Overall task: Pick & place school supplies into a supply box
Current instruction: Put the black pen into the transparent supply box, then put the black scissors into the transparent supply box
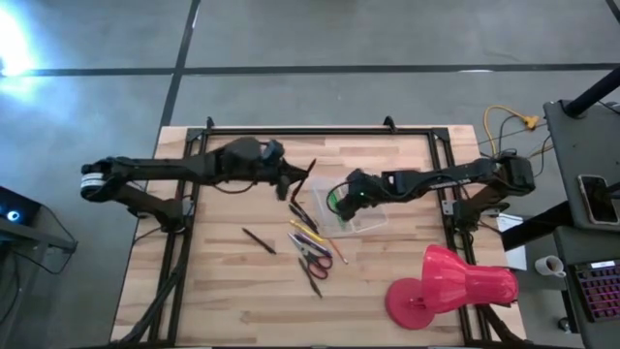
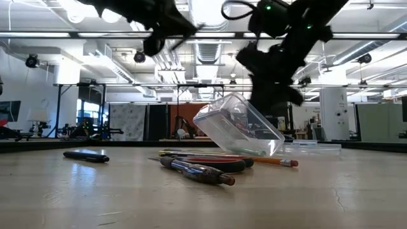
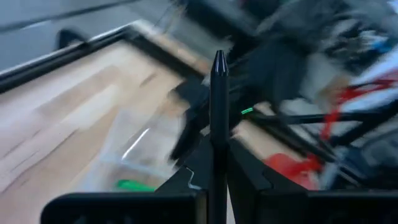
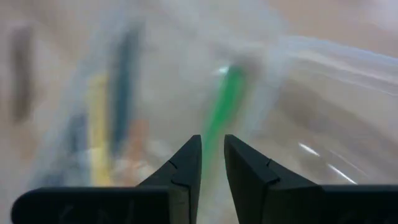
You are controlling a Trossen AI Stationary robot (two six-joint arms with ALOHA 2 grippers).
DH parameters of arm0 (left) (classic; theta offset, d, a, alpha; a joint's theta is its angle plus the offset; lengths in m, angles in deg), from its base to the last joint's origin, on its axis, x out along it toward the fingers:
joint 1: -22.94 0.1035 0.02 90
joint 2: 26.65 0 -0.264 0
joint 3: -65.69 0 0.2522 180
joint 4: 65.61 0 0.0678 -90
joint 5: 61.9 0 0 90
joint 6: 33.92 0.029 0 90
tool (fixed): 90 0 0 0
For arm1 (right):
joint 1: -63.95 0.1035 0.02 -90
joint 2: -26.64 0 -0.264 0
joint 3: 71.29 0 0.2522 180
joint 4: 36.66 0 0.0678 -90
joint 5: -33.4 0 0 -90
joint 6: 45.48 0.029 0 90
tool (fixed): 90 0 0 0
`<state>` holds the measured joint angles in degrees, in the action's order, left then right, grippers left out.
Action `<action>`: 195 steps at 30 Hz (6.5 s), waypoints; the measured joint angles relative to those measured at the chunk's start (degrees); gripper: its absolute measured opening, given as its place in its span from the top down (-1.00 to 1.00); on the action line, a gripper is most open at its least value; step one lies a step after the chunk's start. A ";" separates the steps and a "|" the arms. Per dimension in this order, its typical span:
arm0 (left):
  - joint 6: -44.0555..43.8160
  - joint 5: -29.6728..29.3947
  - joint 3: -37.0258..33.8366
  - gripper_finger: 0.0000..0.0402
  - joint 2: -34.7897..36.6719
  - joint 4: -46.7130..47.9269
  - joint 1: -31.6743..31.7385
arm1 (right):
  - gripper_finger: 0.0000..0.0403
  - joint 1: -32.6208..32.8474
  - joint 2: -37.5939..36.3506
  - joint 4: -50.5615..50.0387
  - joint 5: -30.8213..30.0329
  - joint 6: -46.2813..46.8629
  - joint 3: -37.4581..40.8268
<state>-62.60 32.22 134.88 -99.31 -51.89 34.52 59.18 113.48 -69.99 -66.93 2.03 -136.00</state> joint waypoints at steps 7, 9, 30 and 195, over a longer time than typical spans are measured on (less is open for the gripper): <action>-7.22 1.83 7.78 0.95 -11.52 0.98 2.28 | 0.73 2.63 -9.79 -17.78 -17.67 15.93 1.96; -7.23 3.75 11.47 0.95 -15.57 0.12 2.36 | 0.73 2.86 -12.75 -21.86 -20.29 21.59 3.45; 11.35 5.43 23.00 0.95 -19.51 20.29 1.86 | 0.73 4.02 -14.89 -18.89 -18.86 20.55 8.34; -8.01 -12.00 -30.85 0.81 24.33 14.83 -23.19 | 0.27 29.21 28.53 -4.83 -7.07 2.33 -27.68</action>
<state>-70.61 20.22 104.03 -74.98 -37.06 11.33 88.39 142.01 -74.82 -74.00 4.36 -163.68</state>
